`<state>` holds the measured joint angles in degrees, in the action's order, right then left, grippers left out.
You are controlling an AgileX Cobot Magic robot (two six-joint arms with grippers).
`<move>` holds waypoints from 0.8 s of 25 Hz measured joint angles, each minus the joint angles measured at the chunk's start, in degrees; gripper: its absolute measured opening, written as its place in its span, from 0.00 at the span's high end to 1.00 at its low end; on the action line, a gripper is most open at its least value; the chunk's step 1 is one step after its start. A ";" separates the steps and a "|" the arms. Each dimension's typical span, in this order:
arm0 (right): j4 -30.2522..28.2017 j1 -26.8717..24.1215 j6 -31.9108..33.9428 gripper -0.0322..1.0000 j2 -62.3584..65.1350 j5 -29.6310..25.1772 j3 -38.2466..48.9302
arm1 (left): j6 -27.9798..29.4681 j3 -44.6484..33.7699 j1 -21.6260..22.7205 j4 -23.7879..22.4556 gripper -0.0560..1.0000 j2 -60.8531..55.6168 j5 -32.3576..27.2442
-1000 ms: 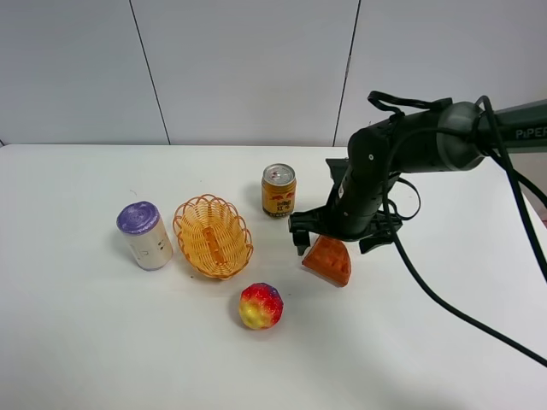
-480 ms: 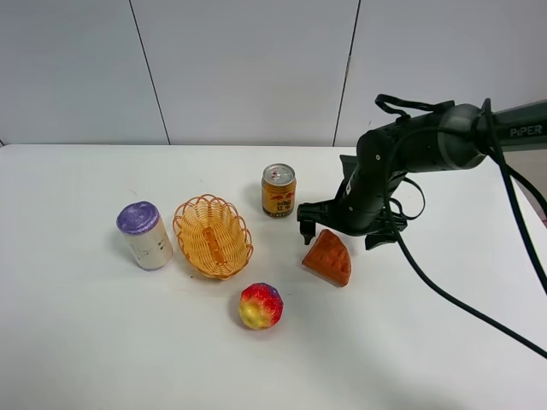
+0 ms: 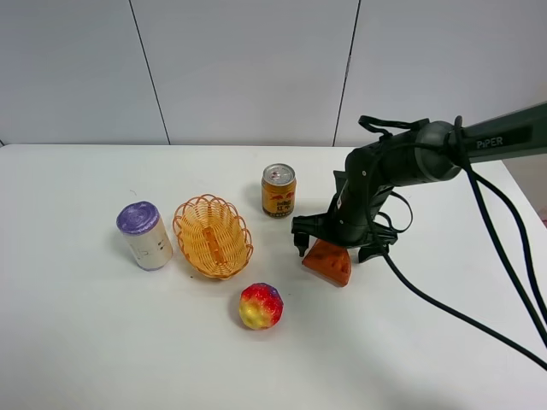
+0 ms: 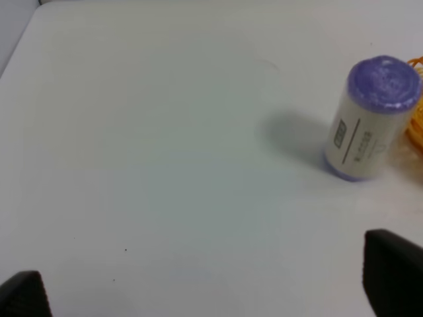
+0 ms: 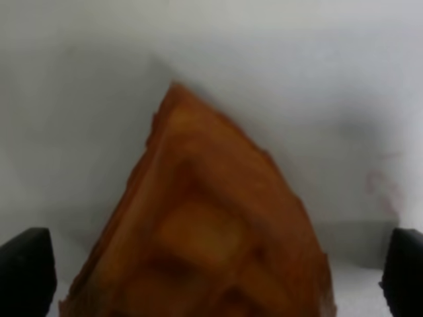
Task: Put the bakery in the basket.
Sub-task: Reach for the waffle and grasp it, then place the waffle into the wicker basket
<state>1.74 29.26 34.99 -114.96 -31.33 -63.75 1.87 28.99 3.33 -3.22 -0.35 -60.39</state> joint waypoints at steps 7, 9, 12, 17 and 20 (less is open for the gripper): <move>0.41 1.46 -0.07 0.32 -0.06 -1.00 0.00 | 0.00 0.00 0.00 0.00 0.06 0.00 0.00; 0.46 1.87 -0.74 0.32 0.36 -1.79 0.00 | 0.00 0.00 0.00 0.00 0.06 0.00 0.00; 1.33 2.38 -2.88 0.32 3.25 -1.76 0.00 | 0.00 0.00 0.00 0.00 0.06 0.00 0.00; 1.45 3.13 -6.88 0.32 10.40 -2.10 -3.17 | 0.00 0.00 0.00 0.00 0.06 0.00 0.00; 1.50 4.84 -11.48 0.32 11.00 -5.66 -9.98 | 0.00 0.00 0.00 0.00 0.06 0.00 0.00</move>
<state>3.24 34.09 23.52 -103.96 -37.00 -73.72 1.87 28.99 3.33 -3.22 -0.35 -60.39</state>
